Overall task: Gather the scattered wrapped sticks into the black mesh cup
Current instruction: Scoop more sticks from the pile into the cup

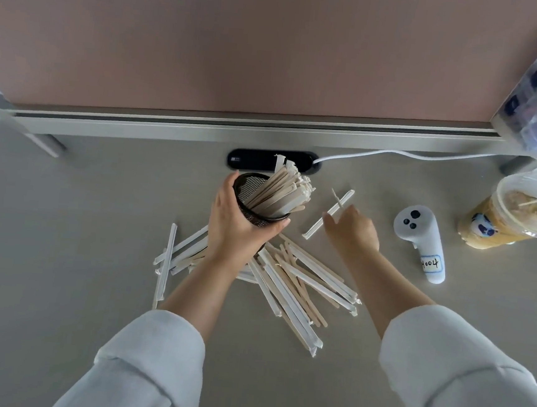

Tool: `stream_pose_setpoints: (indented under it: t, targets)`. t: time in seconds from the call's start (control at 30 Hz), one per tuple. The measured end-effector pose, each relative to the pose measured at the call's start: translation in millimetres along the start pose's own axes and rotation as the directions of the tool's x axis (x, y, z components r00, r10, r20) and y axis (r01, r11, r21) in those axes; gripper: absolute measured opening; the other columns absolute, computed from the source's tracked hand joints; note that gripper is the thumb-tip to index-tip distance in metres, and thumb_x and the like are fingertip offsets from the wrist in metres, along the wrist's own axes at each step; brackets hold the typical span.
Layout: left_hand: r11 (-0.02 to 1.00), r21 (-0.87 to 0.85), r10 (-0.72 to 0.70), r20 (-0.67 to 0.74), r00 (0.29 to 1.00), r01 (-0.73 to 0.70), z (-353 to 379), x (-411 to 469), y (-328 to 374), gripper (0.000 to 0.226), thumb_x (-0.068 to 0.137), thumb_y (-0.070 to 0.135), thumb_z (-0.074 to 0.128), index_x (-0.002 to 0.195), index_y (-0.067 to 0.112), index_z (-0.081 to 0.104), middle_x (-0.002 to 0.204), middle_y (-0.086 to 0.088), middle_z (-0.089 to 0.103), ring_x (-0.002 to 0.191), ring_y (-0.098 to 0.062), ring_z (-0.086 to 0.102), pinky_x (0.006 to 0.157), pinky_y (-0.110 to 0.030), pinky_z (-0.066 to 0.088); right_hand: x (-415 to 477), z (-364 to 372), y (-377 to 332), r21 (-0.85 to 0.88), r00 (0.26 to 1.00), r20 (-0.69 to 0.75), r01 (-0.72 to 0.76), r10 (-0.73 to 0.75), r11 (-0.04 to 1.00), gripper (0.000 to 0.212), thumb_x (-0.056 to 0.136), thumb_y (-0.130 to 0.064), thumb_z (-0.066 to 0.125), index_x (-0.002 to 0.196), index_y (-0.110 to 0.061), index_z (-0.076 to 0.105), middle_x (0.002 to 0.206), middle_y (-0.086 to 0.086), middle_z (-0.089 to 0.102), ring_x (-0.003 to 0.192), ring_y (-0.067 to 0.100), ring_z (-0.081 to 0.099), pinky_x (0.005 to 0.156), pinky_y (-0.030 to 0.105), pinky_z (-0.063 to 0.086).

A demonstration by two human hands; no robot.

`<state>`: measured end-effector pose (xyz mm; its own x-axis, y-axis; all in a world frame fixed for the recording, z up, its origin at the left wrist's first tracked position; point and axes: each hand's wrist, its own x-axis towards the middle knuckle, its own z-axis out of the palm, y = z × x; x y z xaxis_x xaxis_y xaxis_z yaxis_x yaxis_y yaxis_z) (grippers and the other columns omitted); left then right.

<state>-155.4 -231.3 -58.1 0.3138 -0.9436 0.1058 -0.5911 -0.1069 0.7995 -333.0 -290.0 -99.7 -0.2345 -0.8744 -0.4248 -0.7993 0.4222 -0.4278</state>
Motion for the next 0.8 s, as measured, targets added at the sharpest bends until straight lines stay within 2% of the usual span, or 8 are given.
stream_pose_setpoints:
  t: [0.13,0.23,0.37,0.5,0.57,0.67,0.77,0.8]
  targets:
    - [1.0,-0.004,-0.01,0.027,1.0,0.01,9,21,0,0.099,0.054,0.04,0.084,0.134,0.019,0.03,0.135,-0.002,0.044,0.124,-0.019,0.042,0.104,-0.041,0.039,19,-5,-11,-0.058,1.0,-0.022,-0.023,0.022,0.998,0.047,0.089,-0.049,0.051,0.11,-0.007,0.056,0.075,0.003,0.05,0.077,0.028,0.054,0.062,0.031,0.041]
    - [1.0,-0.009,-0.015,0.032,0.999,0.015,14,29,-4,0.099,0.054,0.041,0.083,0.134,0.019,0.029,0.134,-0.002,0.045,0.123,-0.018,0.043,0.103,-0.041,0.039,28,-2,-17,-0.121,1.0,-0.011,-0.024,0.022,0.992,0.039,0.088,-0.039,0.058,0.112,-0.008,0.056,0.082,0.004,0.052,0.088,0.03,0.062,0.062,0.031,0.042]
    - [1.0,0.004,-0.024,0.03,0.999,0.023,14,27,-12,0.098,0.054,0.042,0.083,0.134,0.019,0.031,0.133,-0.002,0.046,0.123,-0.018,0.043,0.102,-0.042,0.041,30,10,-25,-0.171,0.999,0.045,-0.003,0.011,0.985,0.024,0.087,-0.01,0.056,0.11,-0.005,0.059,0.104,0.012,0.063,0.092,0.031,0.064,0.064,0.033,0.047]
    - [1.0,0.013,-0.024,0.022,0.999,0.024,9,21,-15,0.097,0.053,0.043,0.083,0.132,0.02,0.032,0.13,0.0,0.048,0.12,-0.017,0.044,0.1,-0.04,0.043,22,11,-24,-0.282,0.993,0.112,0.069,-0.038,0.957,0.026,0.089,-0.009,0.05,0.112,-0.008,0.061,0.102,0.011,0.063,0.092,0.029,0.062,0.068,0.031,0.046]
    - [1.0,0.007,-0.024,0.011,1.0,0.024,5,15,-14,0.095,0.053,0.041,0.083,0.131,0.021,0.033,0.129,0.0,0.048,0.118,-0.017,0.045,0.097,-0.032,0.041,16,11,-19,-0.338,0.991,0.116,0.096,-0.06,0.936,0.026,0.089,-0.009,0.051,0.113,-0.008,0.059,0.106,0.011,0.064,0.097,0.03,0.062,0.07,0.031,0.044]
    - [0.999,-0.003,-0.036,-0.007,0.999,0.036,-1,4,-12,0.095,0.053,0.04,0.084,0.131,0.019,0.033,0.127,-0.001,0.048,0.116,-0.016,0.046,0.092,-0.025,0.037,2,11,-14,-0.325,0.993,0.11,0.063,-0.029,0.944,0.033,0.089,-0.005,0.053,0.121,-0.007,0.048,0.109,0.013,0.064,0.102,0.032,0.063,0.071,0.033,0.042]
    - [0.999,0.004,-0.046,-0.013,0.999,0.046,-6,-9,-13,0.099,0.053,0.04,0.084,0.133,0.017,0.031,0.129,-0.003,0.047,0.118,-0.018,0.045,0.096,-0.029,0.04,-15,13,-6,-0.315,0.984,0.172,0.096,-0.043,0.944,0.035,0.087,-0.002,0.049,0.122,-0.007,0.048,0.099,0.012,0.06,0.099,0.032,0.06,0.071,0.034,0.045]
    - [0.999,0.005,-0.049,-0.013,0.999,0.049,-8,-15,-13,0.1,0.053,0.04,0.084,0.133,0.017,0.03,0.13,-0.003,0.047,0.119,-0.019,0.044,0.098,-0.032,0.04,-21,15,-3,-0.311,0.982,0.18,0.113,-0.059,0.944,0.036,0.087,-0.003,0.047,0.123,-0.007,0.05,0.102,0.011,0.059,0.101,0.031,0.058,0.074,0.035,0.048]
